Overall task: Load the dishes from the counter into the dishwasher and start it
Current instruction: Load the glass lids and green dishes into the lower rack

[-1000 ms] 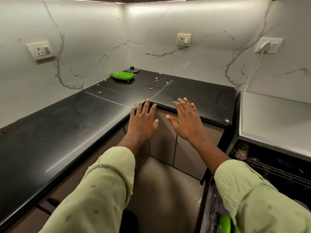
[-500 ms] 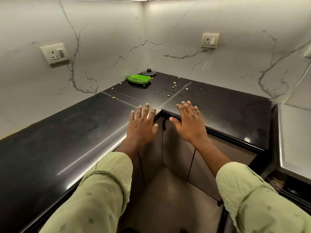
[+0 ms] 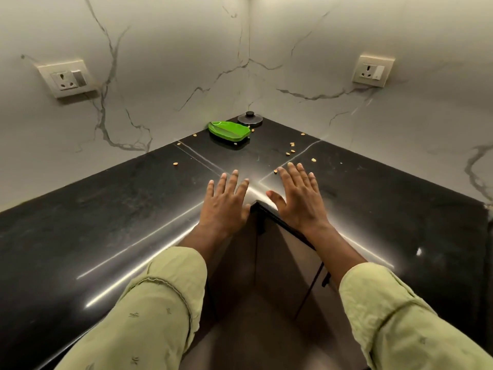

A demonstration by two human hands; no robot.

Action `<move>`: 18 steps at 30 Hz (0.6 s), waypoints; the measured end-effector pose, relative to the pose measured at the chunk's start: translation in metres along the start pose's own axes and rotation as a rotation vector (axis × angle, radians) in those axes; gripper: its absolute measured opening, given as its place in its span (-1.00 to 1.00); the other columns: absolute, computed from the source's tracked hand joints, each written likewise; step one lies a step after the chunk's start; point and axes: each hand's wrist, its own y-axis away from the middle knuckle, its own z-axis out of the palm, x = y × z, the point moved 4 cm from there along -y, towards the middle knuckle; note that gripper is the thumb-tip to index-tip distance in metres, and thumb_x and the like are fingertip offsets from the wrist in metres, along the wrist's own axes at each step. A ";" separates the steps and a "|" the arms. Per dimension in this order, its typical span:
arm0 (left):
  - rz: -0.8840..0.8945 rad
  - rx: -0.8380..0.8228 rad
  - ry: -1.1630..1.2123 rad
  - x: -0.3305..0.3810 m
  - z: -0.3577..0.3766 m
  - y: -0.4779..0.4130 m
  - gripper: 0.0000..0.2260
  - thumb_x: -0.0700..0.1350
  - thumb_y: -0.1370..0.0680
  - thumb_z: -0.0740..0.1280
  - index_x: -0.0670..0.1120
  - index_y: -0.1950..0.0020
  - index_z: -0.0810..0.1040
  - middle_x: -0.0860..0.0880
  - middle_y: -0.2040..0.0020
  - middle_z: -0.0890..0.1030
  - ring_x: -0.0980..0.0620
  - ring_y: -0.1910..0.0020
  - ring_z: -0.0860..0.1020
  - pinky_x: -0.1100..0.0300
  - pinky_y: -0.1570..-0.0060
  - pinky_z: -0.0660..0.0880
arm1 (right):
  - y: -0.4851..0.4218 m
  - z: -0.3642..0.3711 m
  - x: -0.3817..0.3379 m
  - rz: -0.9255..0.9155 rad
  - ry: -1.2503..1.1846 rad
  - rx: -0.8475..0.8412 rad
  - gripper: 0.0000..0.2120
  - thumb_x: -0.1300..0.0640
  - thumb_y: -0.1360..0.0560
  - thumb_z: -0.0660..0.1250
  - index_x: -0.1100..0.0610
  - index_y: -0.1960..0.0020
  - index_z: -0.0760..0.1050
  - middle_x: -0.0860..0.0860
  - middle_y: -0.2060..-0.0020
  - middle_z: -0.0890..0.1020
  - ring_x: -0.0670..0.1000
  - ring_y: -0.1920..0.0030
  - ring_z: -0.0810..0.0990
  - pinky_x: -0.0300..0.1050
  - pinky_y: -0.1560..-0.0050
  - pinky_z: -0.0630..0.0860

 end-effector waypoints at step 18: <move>0.064 -0.124 0.078 -0.068 0.078 -0.259 -0.38 0.17 -0.65 0.11 0.03 -0.63 -0.05 -0.10 -0.64 -0.12 -0.15 -0.61 -0.10 -0.17 -0.55 -0.06 | -0.215 0.093 0.079 0.112 0.098 -0.121 -0.13 -0.45 -0.44 -0.31 0.00 -0.58 0.10 0.05 -0.58 0.08 0.07 -0.58 -0.07 0.09 -0.52 -0.18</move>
